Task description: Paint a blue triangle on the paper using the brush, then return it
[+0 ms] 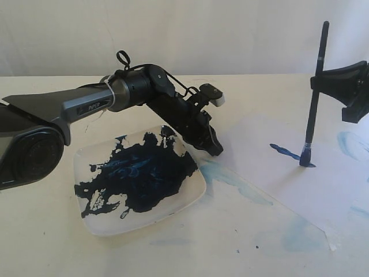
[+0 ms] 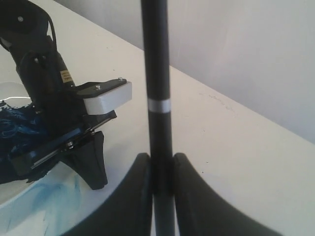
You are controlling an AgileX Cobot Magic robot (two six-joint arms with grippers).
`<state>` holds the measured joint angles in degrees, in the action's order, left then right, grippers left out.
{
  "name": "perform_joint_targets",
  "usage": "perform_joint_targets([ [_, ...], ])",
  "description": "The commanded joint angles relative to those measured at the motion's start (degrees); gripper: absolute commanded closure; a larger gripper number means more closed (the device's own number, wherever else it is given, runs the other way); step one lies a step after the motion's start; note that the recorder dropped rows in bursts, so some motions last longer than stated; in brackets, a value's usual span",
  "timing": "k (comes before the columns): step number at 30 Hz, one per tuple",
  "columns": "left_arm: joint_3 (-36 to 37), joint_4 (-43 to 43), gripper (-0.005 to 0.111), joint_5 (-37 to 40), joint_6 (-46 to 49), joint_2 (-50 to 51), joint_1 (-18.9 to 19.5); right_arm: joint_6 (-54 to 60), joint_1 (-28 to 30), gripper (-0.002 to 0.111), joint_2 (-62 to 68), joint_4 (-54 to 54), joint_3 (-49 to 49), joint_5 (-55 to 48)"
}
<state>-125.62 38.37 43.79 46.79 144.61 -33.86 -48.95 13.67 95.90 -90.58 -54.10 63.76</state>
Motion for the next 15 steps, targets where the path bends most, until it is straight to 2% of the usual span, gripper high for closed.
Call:
perform_joint_targets([
  [1, -0.2, 0.1, 0.107, 1.7, -0.3, -0.1, 0.1, 0.2, -1.3, 0.108, 0.2, 0.8, -0.1, 0.5],
  [15, -0.2, 0.1, 0.107, 1.8, -0.3, -0.1, 0.1, 0.2, -7.5, 0.108, 0.2, 0.8, -0.1, -2.0],
])
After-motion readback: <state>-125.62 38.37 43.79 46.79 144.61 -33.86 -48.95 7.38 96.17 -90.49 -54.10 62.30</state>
